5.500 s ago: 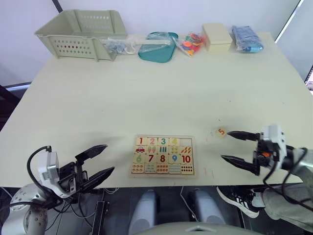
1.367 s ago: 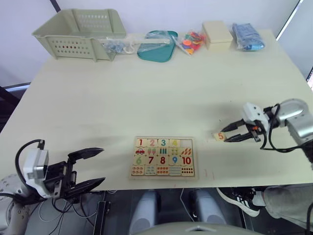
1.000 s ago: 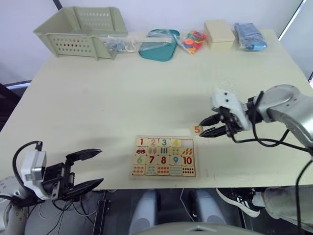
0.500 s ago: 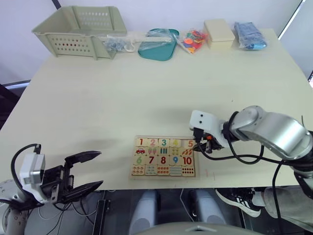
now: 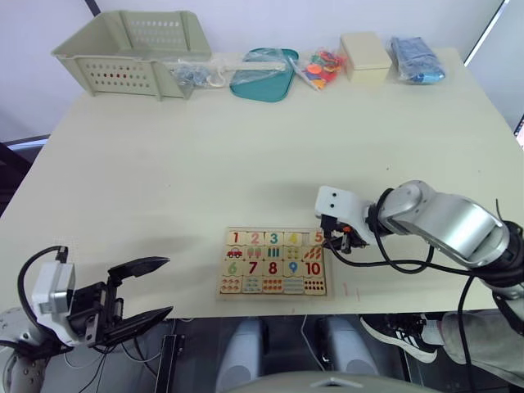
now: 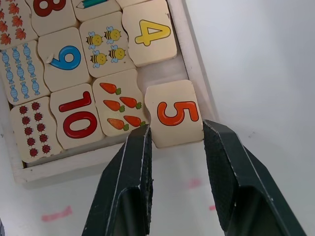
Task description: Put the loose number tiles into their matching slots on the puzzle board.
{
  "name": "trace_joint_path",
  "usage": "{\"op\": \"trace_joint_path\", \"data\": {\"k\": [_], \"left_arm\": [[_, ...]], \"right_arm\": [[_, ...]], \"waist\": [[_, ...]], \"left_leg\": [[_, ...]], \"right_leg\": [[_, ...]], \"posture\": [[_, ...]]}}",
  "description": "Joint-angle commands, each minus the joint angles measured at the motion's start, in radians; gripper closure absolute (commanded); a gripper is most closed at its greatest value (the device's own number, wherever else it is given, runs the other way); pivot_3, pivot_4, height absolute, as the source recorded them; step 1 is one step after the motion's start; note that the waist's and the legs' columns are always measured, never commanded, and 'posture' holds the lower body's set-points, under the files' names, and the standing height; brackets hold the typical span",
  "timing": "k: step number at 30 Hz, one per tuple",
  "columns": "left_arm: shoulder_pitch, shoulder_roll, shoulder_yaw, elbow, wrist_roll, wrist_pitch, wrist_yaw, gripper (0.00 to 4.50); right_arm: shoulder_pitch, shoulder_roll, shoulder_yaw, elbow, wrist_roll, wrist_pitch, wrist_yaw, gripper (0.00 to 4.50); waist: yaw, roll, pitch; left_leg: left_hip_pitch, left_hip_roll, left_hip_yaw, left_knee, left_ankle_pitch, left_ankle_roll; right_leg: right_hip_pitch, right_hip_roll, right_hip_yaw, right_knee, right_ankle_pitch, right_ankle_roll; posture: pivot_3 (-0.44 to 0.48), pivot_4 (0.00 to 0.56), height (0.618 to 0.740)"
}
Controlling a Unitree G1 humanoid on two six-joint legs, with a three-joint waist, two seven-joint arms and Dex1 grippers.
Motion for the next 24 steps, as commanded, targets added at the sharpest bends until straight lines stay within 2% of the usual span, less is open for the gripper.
{"op": "trace_joint_path", "data": {"k": [1,24], "left_arm": [[0.012,-0.002,0.042,-0.026,-0.017,-0.002,-0.012,0.00],[0.000,-0.002,0.042,-0.016,-0.009,0.001,-0.017,0.00]], "right_arm": [[-0.013,0.005,0.008,-0.007,-0.016,-0.025,0.012,3.52],[-0.010,0.035,0.021,-0.008,-0.052,-0.028,0.034,3.52]], "waist": [[0.000,0.000,0.000],[0.000,0.000,0.000]], "left_leg": [[0.000,0.000,0.000,0.000,0.000,0.000],[0.000,0.000,0.000,0.000,0.000,0.000]], "right_leg": [[0.000,0.000,0.000,0.000,0.000,0.000],[0.000,0.000,0.000,0.000,0.000,0.000]], "posture": [[0.000,0.150,0.740],[0.000,0.150,0.740]]}}
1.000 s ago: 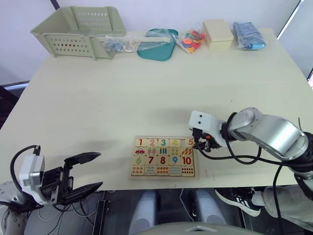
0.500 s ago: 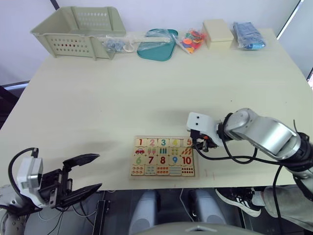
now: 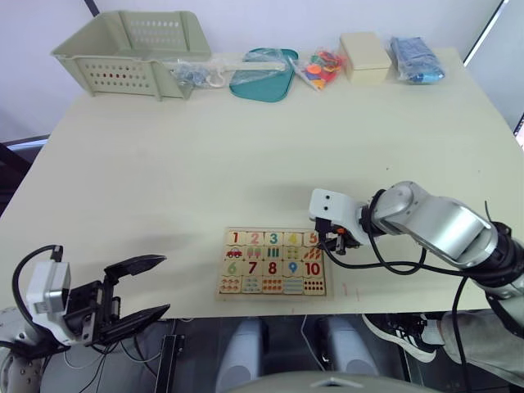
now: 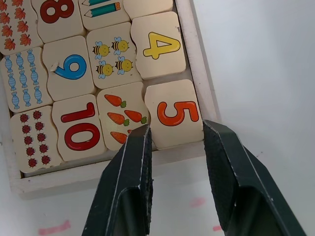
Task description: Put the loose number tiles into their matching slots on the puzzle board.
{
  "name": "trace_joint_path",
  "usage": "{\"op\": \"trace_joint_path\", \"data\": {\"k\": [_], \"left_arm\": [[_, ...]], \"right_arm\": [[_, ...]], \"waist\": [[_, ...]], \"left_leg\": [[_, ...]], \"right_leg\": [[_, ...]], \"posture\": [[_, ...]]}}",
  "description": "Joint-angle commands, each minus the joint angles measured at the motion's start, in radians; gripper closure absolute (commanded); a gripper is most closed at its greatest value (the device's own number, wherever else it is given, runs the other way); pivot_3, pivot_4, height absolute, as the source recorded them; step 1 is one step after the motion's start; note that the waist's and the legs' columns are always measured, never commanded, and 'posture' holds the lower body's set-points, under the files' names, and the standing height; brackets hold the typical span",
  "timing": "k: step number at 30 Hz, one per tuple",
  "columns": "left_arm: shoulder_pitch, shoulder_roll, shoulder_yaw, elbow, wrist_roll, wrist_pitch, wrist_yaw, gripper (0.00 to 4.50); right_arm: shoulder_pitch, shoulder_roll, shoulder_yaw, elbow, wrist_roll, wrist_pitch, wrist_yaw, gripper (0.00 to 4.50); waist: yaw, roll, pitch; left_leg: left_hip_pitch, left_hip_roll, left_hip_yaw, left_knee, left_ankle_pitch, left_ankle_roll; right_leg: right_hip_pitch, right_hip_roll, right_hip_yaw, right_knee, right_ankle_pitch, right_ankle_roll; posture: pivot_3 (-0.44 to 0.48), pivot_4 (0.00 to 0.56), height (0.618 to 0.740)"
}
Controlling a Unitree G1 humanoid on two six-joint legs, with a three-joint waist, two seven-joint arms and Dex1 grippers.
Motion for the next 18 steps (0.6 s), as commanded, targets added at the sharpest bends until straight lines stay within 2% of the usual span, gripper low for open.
{"op": "trace_joint_path", "data": {"k": [1,18], "left_arm": [[0.008,-0.001,0.026,-0.016,-0.008,-0.004,-0.017,0.00],[0.006,-0.002,0.024,-0.023,-0.008,-0.001,-0.006,0.00]], "right_arm": [[-0.008,0.001,0.000,-0.018,-0.003,-0.005,0.007,3.52],[-0.010,0.011,-0.002,-0.003,-0.017,-0.016,0.018,3.52]], "waist": [[0.000,0.000,0.000],[0.000,0.000,0.000]], "left_leg": [[0.000,0.000,0.000,0.000,0.000,0.000],[0.000,0.000,0.000,0.000,0.000,0.000]], "right_leg": [[0.000,0.000,0.000,0.000,0.000,0.000],[0.000,0.000,0.000,0.000,0.000,0.000]], "posture": [[0.000,0.150,0.740],[0.000,0.150,0.740]]}}
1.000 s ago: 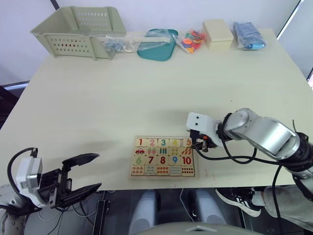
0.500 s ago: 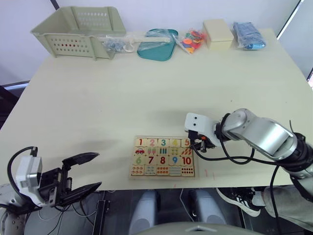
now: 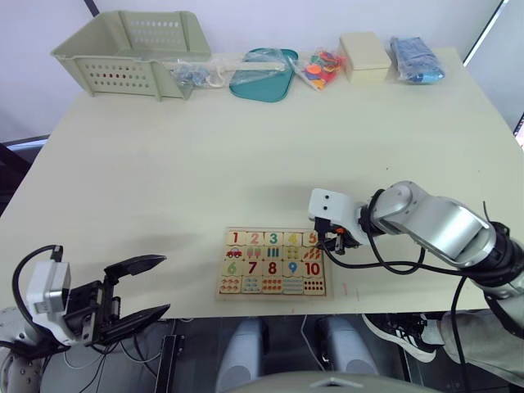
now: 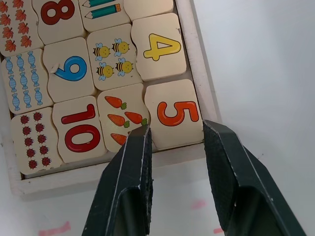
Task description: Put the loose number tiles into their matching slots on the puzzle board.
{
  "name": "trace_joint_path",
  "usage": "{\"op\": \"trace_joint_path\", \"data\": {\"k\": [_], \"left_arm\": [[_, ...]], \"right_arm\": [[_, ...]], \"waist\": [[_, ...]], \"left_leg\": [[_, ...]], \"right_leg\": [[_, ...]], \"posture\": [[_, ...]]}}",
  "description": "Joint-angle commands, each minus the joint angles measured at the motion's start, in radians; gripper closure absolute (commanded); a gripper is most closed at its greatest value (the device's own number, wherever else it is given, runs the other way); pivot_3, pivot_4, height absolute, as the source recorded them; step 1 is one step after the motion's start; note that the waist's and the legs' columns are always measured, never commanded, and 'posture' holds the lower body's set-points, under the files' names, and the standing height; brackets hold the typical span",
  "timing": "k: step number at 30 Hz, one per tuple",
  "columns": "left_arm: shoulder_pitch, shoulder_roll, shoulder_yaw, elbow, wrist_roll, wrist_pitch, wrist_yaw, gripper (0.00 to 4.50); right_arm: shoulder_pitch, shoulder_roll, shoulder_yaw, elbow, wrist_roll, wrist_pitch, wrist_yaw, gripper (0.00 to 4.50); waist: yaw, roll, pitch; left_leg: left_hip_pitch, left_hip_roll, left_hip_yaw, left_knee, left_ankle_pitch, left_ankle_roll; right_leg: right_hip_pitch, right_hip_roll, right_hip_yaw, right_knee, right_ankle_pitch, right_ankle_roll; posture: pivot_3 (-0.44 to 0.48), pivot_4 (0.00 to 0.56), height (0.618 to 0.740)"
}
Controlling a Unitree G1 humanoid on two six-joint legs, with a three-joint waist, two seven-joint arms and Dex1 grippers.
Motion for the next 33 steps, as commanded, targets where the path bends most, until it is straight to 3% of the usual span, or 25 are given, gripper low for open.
{"op": "trace_joint_path", "data": {"k": [1,32,33], "left_arm": [[0.006,-0.002,0.024,-0.024,-0.008,-0.001,-0.006,0.00],[0.011,-0.005,0.029,-0.044,-0.010,0.009,0.006,0.00],[0.011,-0.005,0.029,-0.044,-0.010,0.010,0.006,0.00]], "right_arm": [[-0.010,0.003,-0.002,-0.012,-0.004,-0.012,0.005,3.52],[-0.011,0.008,-0.007,-0.015,-0.006,-0.005,0.008,3.52],[-0.011,0.009,-0.008,-0.015,-0.005,-0.003,0.007,3.02]], "waist": [[0.000,0.000,0.000],[0.000,0.000,0.000],[0.000,0.000,0.000]], "left_leg": [[0.000,0.000,0.000,0.000,0.000,0.000],[0.000,0.000,0.000,0.000,0.000,0.000],[0.000,0.000,0.000,0.000,0.000,0.000]], "right_leg": [[0.000,0.000,0.000,0.000,0.000,0.000],[0.000,0.000,0.000,0.000,0.000,0.000],[0.000,0.000,0.000,0.000,0.000,0.000]], "posture": [[0.000,0.150,0.740],[0.000,0.150,0.740],[0.000,0.150,0.740]]}}
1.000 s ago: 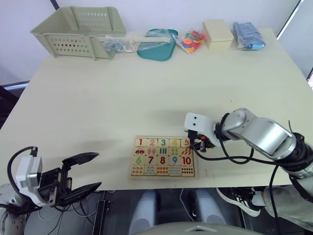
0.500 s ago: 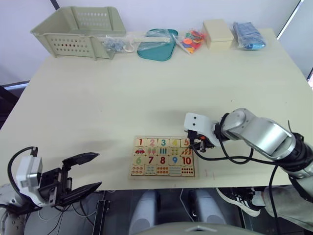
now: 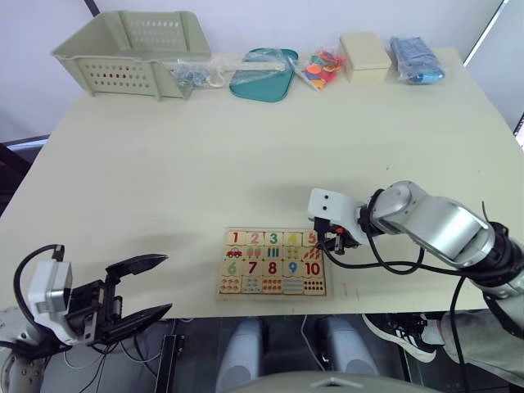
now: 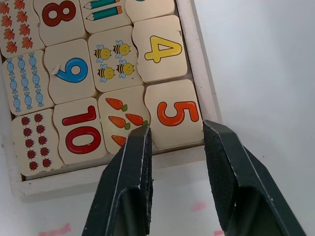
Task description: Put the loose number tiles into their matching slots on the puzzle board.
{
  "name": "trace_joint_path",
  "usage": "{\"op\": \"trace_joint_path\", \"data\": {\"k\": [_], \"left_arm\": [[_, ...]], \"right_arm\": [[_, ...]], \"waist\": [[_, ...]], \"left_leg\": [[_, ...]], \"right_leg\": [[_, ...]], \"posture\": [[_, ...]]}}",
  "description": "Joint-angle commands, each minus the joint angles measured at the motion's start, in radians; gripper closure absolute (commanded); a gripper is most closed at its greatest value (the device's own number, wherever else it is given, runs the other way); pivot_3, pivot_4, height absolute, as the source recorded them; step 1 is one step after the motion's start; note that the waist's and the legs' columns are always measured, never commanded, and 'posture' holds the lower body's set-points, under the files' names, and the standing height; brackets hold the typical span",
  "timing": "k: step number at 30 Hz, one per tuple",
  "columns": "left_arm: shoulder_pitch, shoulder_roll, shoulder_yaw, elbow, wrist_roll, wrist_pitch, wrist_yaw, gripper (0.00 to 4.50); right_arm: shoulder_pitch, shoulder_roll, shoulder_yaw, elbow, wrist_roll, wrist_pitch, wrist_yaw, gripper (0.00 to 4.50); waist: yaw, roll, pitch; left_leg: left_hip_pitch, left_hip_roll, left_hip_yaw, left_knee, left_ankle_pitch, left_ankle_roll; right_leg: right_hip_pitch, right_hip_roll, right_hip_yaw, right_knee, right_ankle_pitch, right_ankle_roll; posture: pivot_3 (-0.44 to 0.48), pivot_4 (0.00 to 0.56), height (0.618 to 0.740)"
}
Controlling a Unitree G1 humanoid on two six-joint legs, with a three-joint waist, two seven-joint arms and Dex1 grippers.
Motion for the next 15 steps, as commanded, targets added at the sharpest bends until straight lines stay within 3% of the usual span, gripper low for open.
{"op": "trace_joint_path", "data": {"k": [1,2,6,7,12,15], "left_arm": [[0.008,0.003,0.028,-0.024,-0.010,0.003,-0.005,0.00],[0.007,0.004,0.028,-0.023,-0.010,0.003,-0.004,0.00],[0.003,0.006,0.027,-0.020,-0.009,0.004,-0.005,0.00],[0.002,0.006,0.026,-0.020,-0.008,0.004,-0.005,0.00],[-0.003,0.007,0.025,-0.017,-0.007,0.004,-0.005,0.00],[-0.006,0.006,0.025,-0.016,-0.006,0.004,-0.005,0.00]], "right_arm": [[-0.011,0.005,-0.008,-0.015,0.001,-0.003,0.002,2.51],[-0.010,0.006,-0.009,-0.015,0.000,-0.002,0.001,2.31],[-0.011,0.005,-0.011,-0.013,-0.001,-0.002,0.001,0.30],[-0.011,0.004,-0.012,-0.013,-0.002,-0.003,0.001,0.08],[-0.002,-0.003,-0.031,-0.012,-0.010,-0.022,-0.007,0.08],[0.078,0.000,-0.172,-0.025,0.031,-0.142,0.013,0.08]], "waist": [[0.000,0.000,0.000],[0.000,0.000,0.000],[0.000,0.000,0.000],[0.000,0.000,0.000],[0.000,0.000,0.000],[0.002,-0.001,0.000]], "left_leg": [[0.000,0.000,0.000,0.000,0.000,0.000],[0.000,0.000,0.000,0.000,0.000,0.000],[0.000,0.000,0.000,0.000,0.000,0.000],[0.000,0.000,0.000,0.000,0.000,0.000],[0.000,0.000,0.000,0.000,0.000,0.000],[0.000,0.000,0.000,0.000,0.000,0.000]], "right_leg": [[0.000,0.000,0.000,0.000,0.000,0.000],[0.000,0.000,0.000,0.000,0.000,0.000],[0.000,0.000,0.000,0.000,0.000,0.000],[0.000,0.000,0.000,0.000,0.000,0.000],[0.000,0.000,0.000,0.000,0.000,0.000],[0.000,0.000,0.000,0.000,0.000,0.000]], "posture": [[0.000,0.150,0.740],[0.000,0.150,0.740],[0.000,0.150,0.740],[0.000,0.150,0.740],[0.000,0.150,0.740],[0.000,0.150,0.740]]}}
